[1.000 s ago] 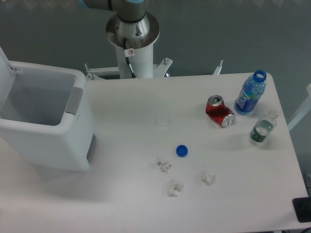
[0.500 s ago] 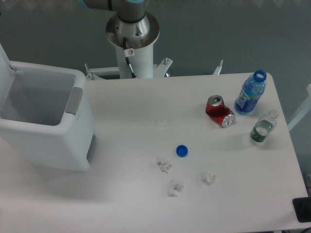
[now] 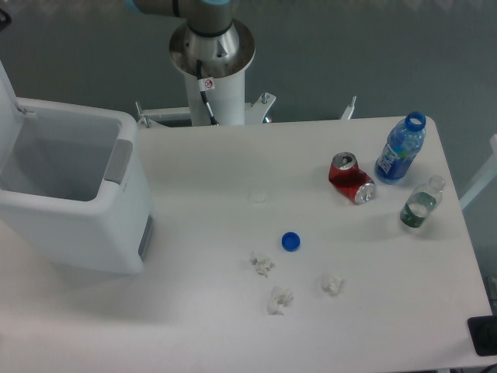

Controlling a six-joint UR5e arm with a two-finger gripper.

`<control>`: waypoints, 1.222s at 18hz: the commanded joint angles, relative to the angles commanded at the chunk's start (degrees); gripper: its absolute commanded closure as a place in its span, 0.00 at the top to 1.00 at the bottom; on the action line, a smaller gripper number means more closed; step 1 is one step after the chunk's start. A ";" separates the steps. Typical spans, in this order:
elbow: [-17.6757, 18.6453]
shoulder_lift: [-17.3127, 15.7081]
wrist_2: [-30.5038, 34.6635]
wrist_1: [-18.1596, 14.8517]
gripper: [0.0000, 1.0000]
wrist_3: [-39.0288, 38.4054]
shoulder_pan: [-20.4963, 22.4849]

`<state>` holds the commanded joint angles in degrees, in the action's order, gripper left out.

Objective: Close the trash can

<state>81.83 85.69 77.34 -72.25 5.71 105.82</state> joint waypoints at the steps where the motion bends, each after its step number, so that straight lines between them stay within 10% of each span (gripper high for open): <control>1: 0.00 0.00 0.18 0.00 0.06 0.00 0.00; 22: 1.93 0.09 3.60 -0.79 0.02 0.00 6.15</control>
<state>83.76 85.78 80.95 -73.04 5.71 111.97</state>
